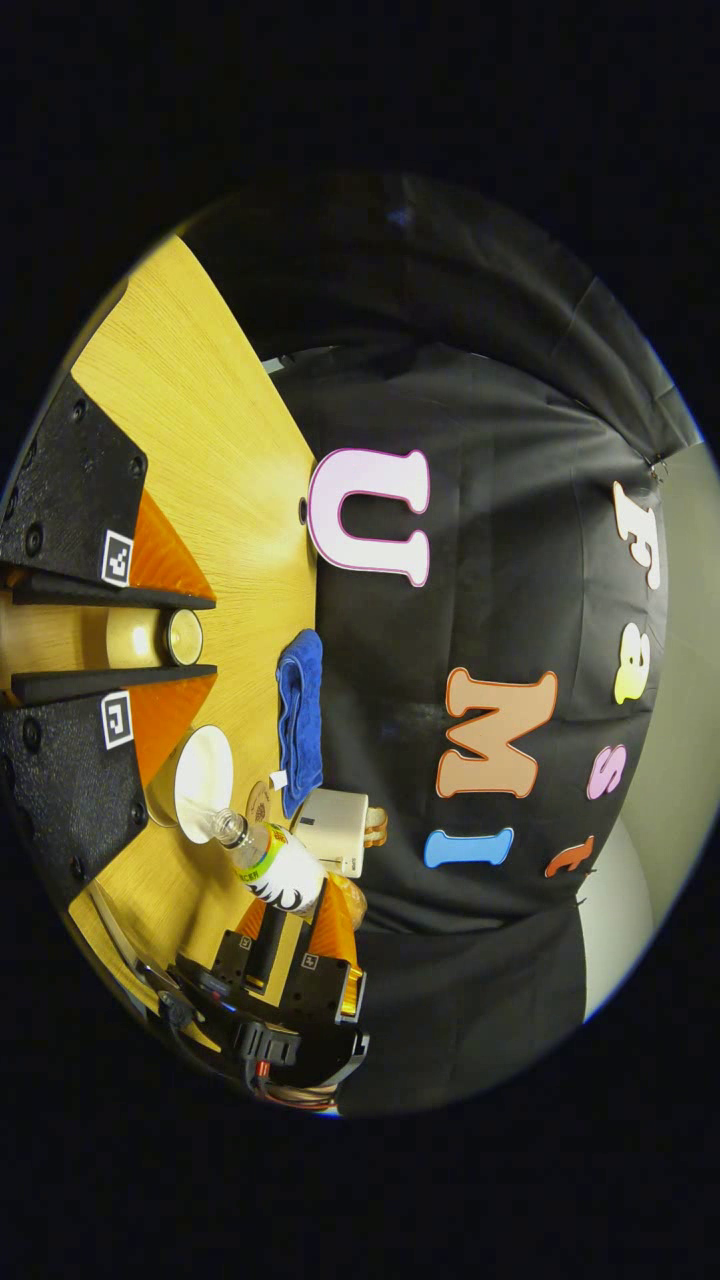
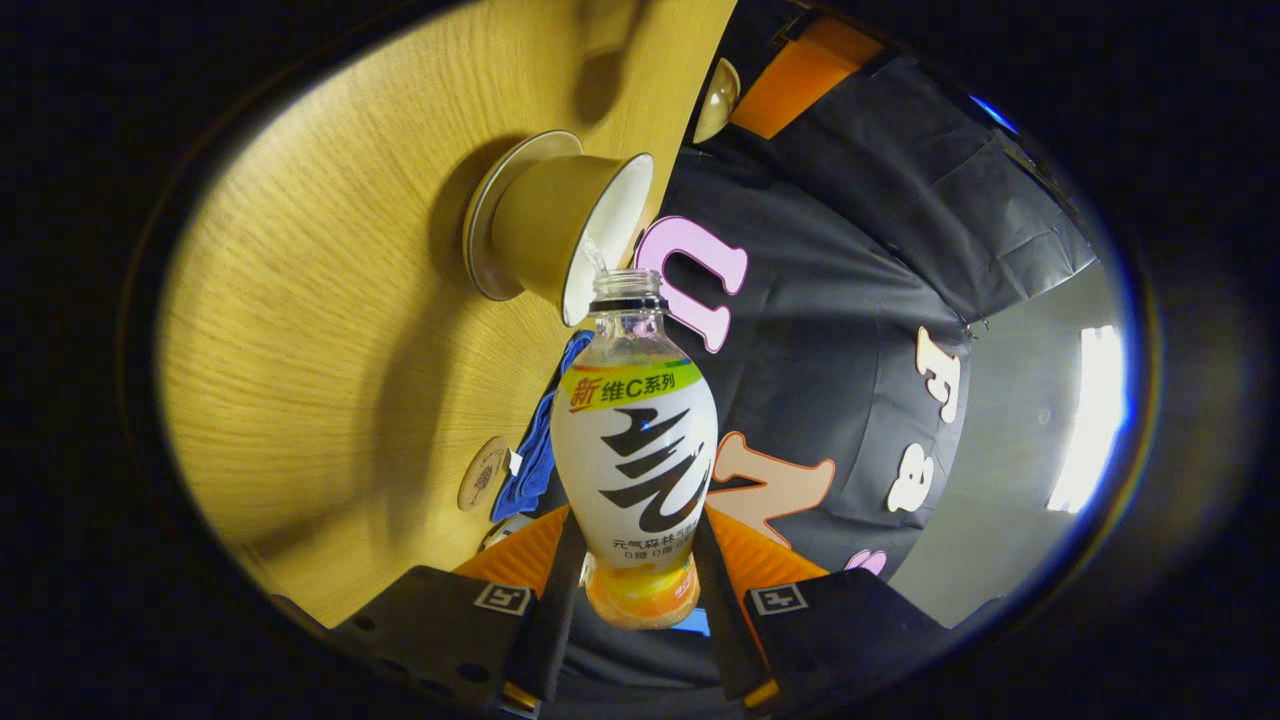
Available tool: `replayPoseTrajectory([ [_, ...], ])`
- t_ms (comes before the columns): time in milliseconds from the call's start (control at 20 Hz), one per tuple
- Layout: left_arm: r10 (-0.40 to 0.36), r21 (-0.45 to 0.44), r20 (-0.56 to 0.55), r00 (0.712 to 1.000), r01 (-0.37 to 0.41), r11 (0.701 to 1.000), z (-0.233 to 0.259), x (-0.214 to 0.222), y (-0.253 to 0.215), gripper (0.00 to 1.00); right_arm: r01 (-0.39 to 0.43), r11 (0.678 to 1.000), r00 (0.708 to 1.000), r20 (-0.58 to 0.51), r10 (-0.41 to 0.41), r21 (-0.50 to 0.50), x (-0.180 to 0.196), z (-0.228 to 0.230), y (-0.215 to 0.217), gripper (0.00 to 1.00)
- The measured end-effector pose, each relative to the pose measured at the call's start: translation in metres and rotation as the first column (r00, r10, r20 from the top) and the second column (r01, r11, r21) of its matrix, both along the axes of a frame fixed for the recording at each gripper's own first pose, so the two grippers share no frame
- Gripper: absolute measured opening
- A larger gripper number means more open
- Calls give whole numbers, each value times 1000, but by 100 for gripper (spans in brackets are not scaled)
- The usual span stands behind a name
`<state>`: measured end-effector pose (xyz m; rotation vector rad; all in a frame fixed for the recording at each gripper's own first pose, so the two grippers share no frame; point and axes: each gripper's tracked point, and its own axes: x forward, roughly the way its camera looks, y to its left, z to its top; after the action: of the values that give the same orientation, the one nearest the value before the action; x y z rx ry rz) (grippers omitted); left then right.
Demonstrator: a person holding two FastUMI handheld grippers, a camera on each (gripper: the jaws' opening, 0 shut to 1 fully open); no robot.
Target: Open the teacup lid with one hand, grasp the water bottle and pour water into the teacup with the other hand; after pouring, place the water bottle on the coaster and then close the teacup lid.
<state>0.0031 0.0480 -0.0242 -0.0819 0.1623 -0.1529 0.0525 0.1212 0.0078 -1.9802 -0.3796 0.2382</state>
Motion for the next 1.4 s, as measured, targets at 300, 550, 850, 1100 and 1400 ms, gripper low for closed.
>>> replayPoseTrajectory([
  [300, 2, -2, -6, 1000, -2, 1000, -1, 0, 0, 23, -38, 997, 998, 55, 42, -69, -5, 2, 7, 65],
  [550, 6, 5, -1, 1000, -6, 1000, 0, 0, 2, 23, 9, 1000, 1000, -8, -9, 6, -3, -2, 1, 64],
  [850, -3, -1, -4, 1000, 3, 1000, 1, 0, -1, 23, 103, 967, 986, -151, -69, 232, -6, -21, -8, 65],
  [1100, -6, 5, 14, 1000, 6, 1000, 9, -1, -3, 23, 196, 893, 958, -275, -85, 405, -5, -29, -16, 65],
  [1400, -12, 10, 17, 1000, 12, 1000, 14, -1, -7, 23, 277, 779, 917, -397, -40, 562, -9, -29, -9, 64],
])
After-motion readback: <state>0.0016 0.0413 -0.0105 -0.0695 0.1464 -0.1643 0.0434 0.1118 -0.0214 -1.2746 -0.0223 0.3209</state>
